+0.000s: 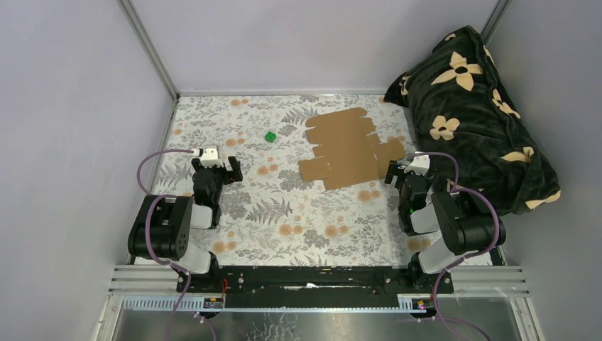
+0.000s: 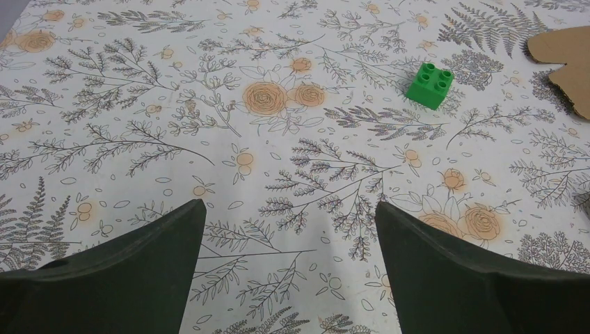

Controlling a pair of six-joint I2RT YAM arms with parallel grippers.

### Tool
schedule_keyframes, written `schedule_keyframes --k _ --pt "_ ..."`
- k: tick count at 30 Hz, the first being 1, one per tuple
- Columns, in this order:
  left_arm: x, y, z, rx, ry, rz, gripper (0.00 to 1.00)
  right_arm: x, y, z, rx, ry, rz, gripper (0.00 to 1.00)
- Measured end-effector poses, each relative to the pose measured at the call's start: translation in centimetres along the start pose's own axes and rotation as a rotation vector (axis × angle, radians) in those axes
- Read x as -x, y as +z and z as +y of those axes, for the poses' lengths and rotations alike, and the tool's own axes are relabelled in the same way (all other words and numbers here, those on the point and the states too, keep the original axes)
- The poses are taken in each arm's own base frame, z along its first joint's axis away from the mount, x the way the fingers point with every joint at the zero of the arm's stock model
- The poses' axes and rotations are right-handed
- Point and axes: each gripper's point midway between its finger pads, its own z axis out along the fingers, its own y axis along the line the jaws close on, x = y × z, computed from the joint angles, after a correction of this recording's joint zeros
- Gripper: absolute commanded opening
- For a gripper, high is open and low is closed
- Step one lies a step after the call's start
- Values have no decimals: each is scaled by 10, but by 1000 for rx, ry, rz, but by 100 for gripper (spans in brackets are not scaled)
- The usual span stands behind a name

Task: Fold the paper box
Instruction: Adjust the paper box at the center of the board.

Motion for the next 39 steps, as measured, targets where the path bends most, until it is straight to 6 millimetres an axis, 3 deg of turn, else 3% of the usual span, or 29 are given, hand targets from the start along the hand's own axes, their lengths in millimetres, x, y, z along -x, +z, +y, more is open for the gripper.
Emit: schedule_keyframes --k 19,22,26,30,34,36,37,39 --pt "1 -1 -1 2 10 0 99 -2 -6 2 33 -5 -11 100" --pt "15 -8 -13 -24 34 -11 99 9 -17 2 50 -8 -38 100" --pt "87 -26 -53 -121 44 -165 99 76 -36 4 65 84 -171 100" --pt "171 -44 -106 -239 13 -283 99 166 -47 11 92 226 -229 100" --pt "261 -53 -147 -303 -159 -313 99 257 -59 35 216 323 -209 100" --pt "312 -52 -164 -338 -241 -303 99 283 -62 45 269 379 -208 100" --pt "338 -52 -175 -358 -273 -284 99 284 -61 49 280 404 -184 100" --pt "363 -54 -190 -394 -310 -259 99 269 -54 57 285 414 -94 100"
